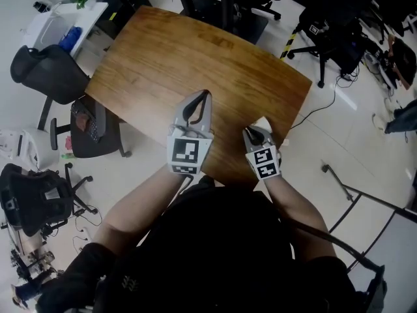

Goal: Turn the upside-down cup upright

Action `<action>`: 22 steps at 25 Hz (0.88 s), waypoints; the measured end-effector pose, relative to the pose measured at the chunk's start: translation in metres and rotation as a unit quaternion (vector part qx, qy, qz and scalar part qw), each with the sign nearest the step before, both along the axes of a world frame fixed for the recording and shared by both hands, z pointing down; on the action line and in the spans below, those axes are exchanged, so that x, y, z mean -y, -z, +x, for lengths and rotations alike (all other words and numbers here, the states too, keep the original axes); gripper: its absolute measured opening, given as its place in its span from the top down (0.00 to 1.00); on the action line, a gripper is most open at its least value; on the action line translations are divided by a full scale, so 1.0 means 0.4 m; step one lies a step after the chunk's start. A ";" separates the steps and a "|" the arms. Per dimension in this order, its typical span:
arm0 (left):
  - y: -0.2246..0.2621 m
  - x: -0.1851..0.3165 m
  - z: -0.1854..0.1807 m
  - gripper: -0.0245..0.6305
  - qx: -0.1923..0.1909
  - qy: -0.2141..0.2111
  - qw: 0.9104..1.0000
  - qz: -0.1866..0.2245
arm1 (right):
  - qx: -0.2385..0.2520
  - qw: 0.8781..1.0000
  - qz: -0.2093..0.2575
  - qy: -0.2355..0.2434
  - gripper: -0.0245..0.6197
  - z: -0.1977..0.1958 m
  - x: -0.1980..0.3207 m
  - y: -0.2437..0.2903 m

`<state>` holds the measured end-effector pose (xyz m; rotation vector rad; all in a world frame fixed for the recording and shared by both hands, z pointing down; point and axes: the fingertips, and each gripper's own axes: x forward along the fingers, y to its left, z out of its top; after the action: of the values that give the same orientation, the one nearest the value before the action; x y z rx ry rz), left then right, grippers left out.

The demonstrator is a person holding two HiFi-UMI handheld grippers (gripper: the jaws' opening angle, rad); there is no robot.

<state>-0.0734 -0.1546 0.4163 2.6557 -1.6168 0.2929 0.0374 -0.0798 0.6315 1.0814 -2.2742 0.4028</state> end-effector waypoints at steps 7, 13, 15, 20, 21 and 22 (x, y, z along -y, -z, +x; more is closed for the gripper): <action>0.015 -0.009 0.007 0.96 -0.003 0.003 1.000 0.010 | -0.028 0.995 0.000 -0.096 0.63 0.190 0.019 -0.007; 0.023 -0.015 0.022 0.96 0.000 -0.003 1.000 0.016 | 0.000 0.995 -0.045 -0.090 0.68 0.186 0.032 -0.044; 0.026 -0.018 0.022 0.96 0.001 -0.003 1.000 0.017 | -0.006 0.996 -0.038 -0.083 0.68 0.175 0.032 -0.042; 0.034 -0.019 0.017 0.96 -0.001 0.005 1.000 0.020 | -0.032 0.998 -0.018 -0.043 0.77 0.138 0.021 -0.016; 0.036 -0.016 0.017 0.96 -0.002 0.006 1.000 0.020 | -0.038 0.999 -0.012 -0.030 0.79 0.126 0.019 -0.006; 0.038 -0.014 0.017 0.96 -0.002 0.006 1.000 0.021 | -0.044 0.999 -0.006 -0.017 0.81 0.116 0.018 0.002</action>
<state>-0.0665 -0.1489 0.4011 2.6728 -1.6556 0.2560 0.0839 -0.0868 0.6308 1.1114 -2.1766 0.3759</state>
